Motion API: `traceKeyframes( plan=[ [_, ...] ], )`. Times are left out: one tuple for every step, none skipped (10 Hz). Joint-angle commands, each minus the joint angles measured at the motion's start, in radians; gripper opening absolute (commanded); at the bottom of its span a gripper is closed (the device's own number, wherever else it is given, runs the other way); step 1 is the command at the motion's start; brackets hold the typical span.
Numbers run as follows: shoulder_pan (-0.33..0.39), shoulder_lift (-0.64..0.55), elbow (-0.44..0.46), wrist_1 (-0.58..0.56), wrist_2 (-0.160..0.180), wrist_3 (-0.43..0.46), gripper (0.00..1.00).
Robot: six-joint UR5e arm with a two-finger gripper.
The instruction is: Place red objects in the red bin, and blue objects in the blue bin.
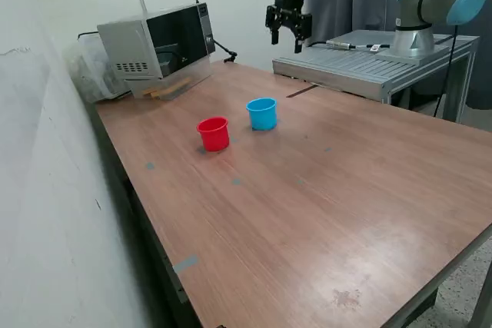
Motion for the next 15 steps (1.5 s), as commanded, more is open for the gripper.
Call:
traceKeyframes(
  plan=[
    [0.074, -0.236, 0.086, 0.112, 0.001, 0.008, 1.00],
    [0.077, -0.282, 0.097, 0.175, 0.001, 0.035, 1.00],
    [0.080, -0.333, 0.106, 0.219, -0.002, 0.092, 1.00],
    [0.080, -0.345, 0.101, 0.259, -0.003, 0.133, 1.00],
    [0.095, -0.346, 0.089, 0.301, -0.003, 0.144, 1.00],
    [0.101, -0.347, 0.085, 0.342, -0.005, 0.146, 1.00],
    [0.101, -0.349, 0.085, 0.370, -0.003, 0.148, 1.00],
    [0.100, -0.350, 0.085, 0.371, -0.003, 0.148, 1.00],
    [0.097, -0.355, 0.085, 0.371, -0.003, 0.145, 1.00],
    [0.094, -0.355, 0.085, 0.371, -0.003, 0.145, 1.00],
    [0.091, -0.355, 0.085, 0.371, -0.003, 0.145, 1.00],
    [0.089, -0.355, 0.085, 0.371, -0.003, 0.145, 1.00],
    [0.089, -0.355, 0.085, 0.371, -0.003, 0.145, 1.00],
    [0.089, -0.355, 0.085, 0.371, -0.003, 0.145, 1.00],
    [0.089, -0.355, 0.085, 0.371, -0.003, 0.145, 1.00]
  ],
)
